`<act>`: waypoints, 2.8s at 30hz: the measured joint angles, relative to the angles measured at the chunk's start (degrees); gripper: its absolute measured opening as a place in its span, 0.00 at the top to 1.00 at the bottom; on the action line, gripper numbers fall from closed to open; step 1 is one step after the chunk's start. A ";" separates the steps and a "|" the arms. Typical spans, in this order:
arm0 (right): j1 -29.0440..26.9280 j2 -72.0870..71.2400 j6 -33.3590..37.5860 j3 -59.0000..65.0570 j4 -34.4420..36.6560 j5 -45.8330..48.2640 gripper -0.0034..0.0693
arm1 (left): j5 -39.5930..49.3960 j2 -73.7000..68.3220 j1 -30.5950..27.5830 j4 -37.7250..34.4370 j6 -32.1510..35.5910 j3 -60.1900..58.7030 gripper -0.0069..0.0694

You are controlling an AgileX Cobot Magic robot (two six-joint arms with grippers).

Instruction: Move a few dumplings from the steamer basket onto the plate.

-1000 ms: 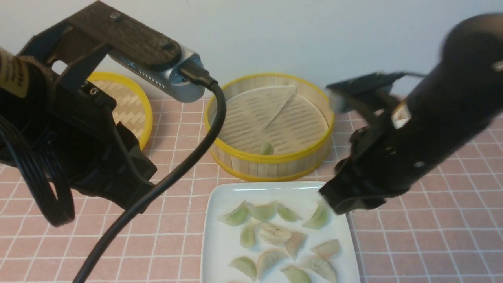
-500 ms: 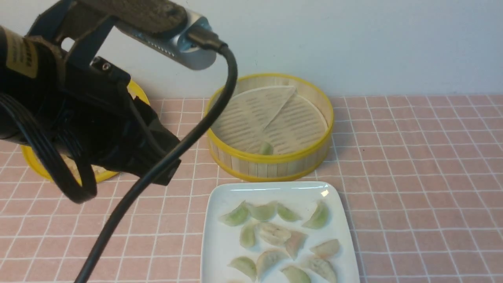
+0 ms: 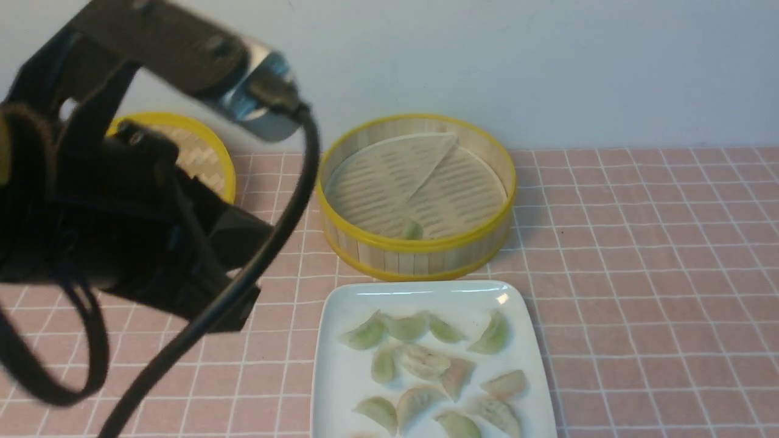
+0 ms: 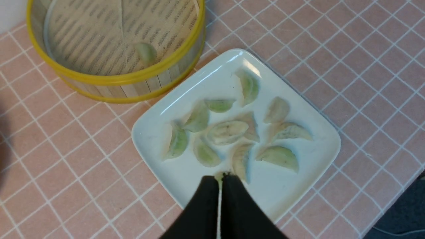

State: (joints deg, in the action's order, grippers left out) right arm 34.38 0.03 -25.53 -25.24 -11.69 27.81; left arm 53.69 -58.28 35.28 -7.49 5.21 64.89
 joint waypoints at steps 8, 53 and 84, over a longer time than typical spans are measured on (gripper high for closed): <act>0.00 0.00 -0.19 0.00 -0.06 0.00 0.97 | -18.51 17.50 0.00 -0.87 -0.47 -16.18 0.92; 0.00 0.00 -0.19 0.00 -0.18 0.06 0.97 | -34.77 58.84 -33.75 3.01 -0.50 -66.50 0.92; 0.00 0.07 1.59 0.00 -0.85 -0.29 0.97 | -31.97 58.84 -33.88 3.01 -0.50 -66.55 0.92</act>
State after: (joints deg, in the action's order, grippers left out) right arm 34.38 0.09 -23.94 -25.24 -12.54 27.52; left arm 21.72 0.55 1.40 -4.48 4.71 -1.66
